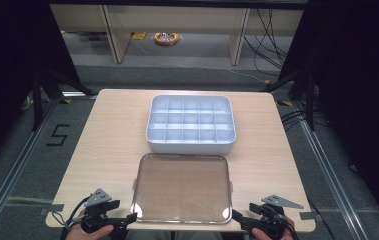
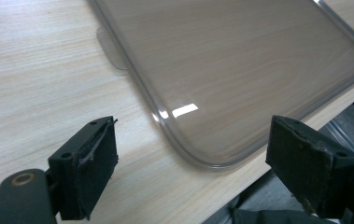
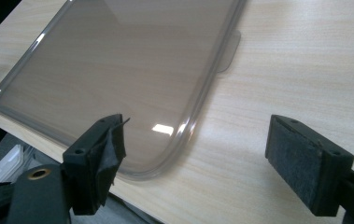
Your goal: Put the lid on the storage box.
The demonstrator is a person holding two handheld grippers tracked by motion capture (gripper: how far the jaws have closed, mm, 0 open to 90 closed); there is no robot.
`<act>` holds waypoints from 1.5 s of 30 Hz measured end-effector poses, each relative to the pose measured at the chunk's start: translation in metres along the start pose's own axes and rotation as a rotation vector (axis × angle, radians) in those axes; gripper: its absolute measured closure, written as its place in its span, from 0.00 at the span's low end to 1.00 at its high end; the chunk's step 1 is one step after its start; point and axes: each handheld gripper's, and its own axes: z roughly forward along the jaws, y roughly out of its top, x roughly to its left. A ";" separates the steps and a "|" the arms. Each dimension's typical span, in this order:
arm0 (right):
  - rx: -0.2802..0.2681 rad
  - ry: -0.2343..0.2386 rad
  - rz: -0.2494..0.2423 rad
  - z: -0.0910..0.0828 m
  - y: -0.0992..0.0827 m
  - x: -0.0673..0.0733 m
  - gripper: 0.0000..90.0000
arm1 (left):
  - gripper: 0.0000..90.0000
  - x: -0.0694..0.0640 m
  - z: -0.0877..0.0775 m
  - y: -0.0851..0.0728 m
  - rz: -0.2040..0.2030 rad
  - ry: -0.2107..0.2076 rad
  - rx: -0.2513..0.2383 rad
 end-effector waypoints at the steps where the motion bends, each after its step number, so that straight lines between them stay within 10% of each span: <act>1: 0.000 0.005 -0.001 0.000 0.000 0.000 0.24 | 0.18 0.001 -0.001 0.000 0.027 0.008 0.026; 19: 0.013 0.026 -0.035 0.002 0.000 -0.002 0.24 | 0.19 -0.001 0.001 0.000 0.012 -0.028 0.023; 34: 0.016 0.059 0.028 0.005 0.000 0.003 0.25 | 0.20 -0.004 0.004 0.000 -0.004 -0.039 0.009; 45: 0.012 0.074 0.018 0.019 0.007 0.002 0.26 | 0.26 -0.009 0.017 0.005 -0.072 -0.070 0.019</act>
